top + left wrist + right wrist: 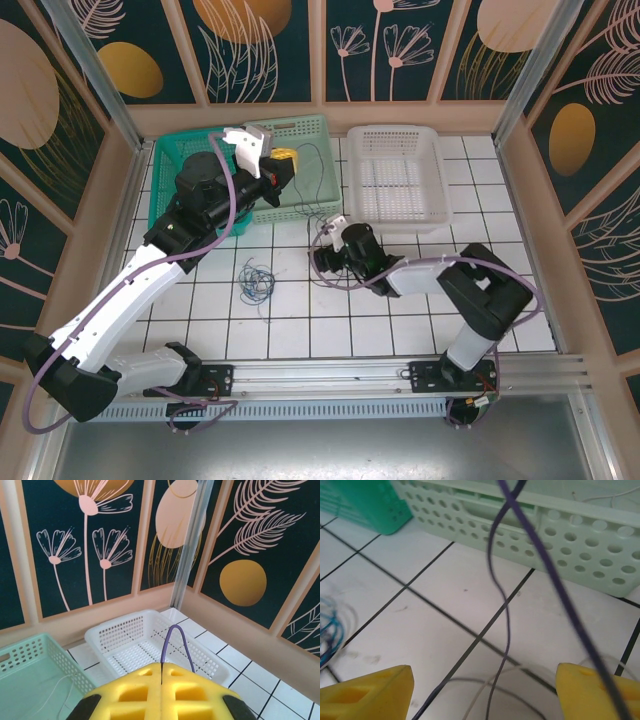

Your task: Untangle the cables

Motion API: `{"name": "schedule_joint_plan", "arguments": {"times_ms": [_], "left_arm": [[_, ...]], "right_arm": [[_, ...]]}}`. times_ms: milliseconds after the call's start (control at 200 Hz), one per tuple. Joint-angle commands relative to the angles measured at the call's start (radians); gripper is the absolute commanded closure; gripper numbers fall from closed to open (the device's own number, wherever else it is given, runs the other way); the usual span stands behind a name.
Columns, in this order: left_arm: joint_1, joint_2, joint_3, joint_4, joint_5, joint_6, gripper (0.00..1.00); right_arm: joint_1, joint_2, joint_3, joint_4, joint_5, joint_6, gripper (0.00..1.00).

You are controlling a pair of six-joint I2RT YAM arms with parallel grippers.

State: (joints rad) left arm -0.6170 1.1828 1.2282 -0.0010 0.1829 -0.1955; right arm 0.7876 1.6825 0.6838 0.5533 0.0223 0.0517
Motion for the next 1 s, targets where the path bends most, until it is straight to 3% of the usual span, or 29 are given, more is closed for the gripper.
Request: {"name": "schedule_joint_plan", "arguments": {"times_ms": [0,165,425,571,991], "left_arm": [[0.002,-0.015,0.001,0.045,0.035,-0.019,1.0],[0.001,-0.03,-0.006,0.047,0.04,-0.03,1.0],[0.002,-0.07,0.009,0.014,-0.055,-0.003,1.0],[0.003,-0.083,0.049,-0.018,-0.144,0.045,1.0],[0.056,-0.068,0.165,-0.08,-0.38,0.173,1.0]], "right_arm": [[0.004,0.059,0.063,0.049,0.073,0.061,0.24],[0.002,0.15,0.144,0.023,0.086,0.089,0.28],[0.002,0.167,0.138,-0.02,0.05,0.097,0.79],[0.002,0.133,0.081,-0.036,0.036,0.115,0.98],[0.009,0.045,-0.038,-0.044,0.056,0.172,1.0]]}}
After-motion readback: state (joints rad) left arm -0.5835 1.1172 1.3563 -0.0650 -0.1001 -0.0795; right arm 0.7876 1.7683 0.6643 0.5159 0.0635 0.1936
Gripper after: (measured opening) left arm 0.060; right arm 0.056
